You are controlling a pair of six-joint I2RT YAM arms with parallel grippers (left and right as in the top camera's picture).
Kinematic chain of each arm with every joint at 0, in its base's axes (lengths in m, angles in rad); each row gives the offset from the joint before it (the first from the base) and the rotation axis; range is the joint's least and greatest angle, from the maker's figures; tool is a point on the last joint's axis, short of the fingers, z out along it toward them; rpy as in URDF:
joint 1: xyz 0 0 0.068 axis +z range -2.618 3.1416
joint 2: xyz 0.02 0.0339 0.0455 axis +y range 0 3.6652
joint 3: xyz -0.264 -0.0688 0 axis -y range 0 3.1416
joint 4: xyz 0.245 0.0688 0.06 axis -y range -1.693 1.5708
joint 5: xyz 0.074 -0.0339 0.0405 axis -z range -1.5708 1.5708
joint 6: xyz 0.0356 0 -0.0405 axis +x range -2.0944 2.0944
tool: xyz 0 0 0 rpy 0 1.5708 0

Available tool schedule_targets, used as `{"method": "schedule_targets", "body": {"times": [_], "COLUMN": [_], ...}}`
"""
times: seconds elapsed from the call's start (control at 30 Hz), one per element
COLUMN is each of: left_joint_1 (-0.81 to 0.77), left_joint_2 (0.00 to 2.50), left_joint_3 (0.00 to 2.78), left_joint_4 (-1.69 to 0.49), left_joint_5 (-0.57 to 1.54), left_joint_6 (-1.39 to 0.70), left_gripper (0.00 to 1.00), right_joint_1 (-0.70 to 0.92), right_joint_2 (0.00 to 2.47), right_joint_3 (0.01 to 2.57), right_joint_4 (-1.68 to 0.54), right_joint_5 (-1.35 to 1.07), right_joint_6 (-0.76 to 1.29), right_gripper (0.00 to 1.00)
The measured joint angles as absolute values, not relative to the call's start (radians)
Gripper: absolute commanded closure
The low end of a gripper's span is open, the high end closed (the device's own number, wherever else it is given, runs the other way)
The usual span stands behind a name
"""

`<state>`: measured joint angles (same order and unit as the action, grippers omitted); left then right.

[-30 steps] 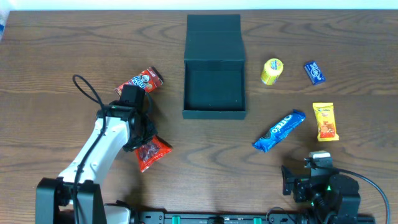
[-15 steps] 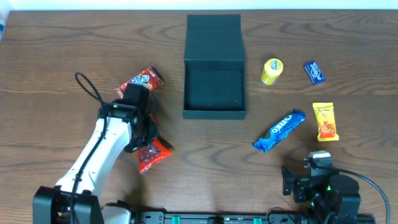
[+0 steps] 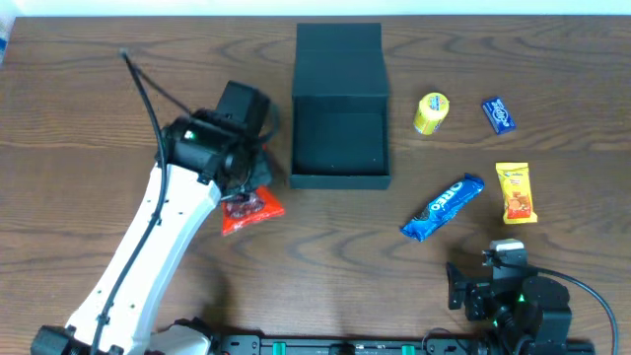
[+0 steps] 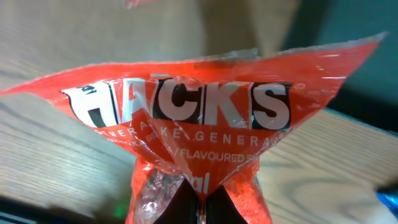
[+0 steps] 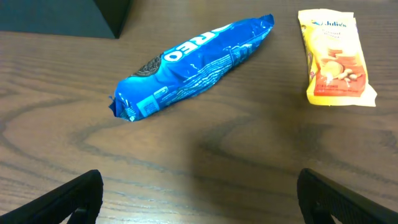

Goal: Pack container
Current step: 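Lift the red Hacks bag with the left gripper toward the black box, then lower the Hacks bag into the box and open the left gripper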

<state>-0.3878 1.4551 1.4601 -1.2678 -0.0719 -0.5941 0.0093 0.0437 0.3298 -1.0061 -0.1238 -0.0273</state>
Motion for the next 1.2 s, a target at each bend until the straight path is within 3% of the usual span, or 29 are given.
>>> {"method": "schedule_targets", "body": {"times": [0.27, 0.7, 1.2], "left_joint_1": [-0.506, -0.586, -0.59], "left_joint_2": [1.685, 2.146, 2.346], "left_joint_3": [1.872, 2.383, 2.46], "left_joint_4": [-1.441, -1.461, -1.33], "left_joint_5": [-0.09, -0.025, 0.102], "left_joint_6": [-0.53, -0.439, -0.425], "left_gripper": [0.94, 0.95, 0.95], "right_joint_1": [0.009, 0.009, 0.009], "right_joint_2": [0.044, 0.044, 0.044], "right_joint_3": [0.33, 0.33, 0.33], "right_joint_4": [-1.006, -1.006, -1.006], "right_joint_5": [-0.125, -0.124, -0.124], "right_joint_6": [-0.027, -0.027, -0.028], "right_gripper": [0.01, 0.01, 0.01]}}
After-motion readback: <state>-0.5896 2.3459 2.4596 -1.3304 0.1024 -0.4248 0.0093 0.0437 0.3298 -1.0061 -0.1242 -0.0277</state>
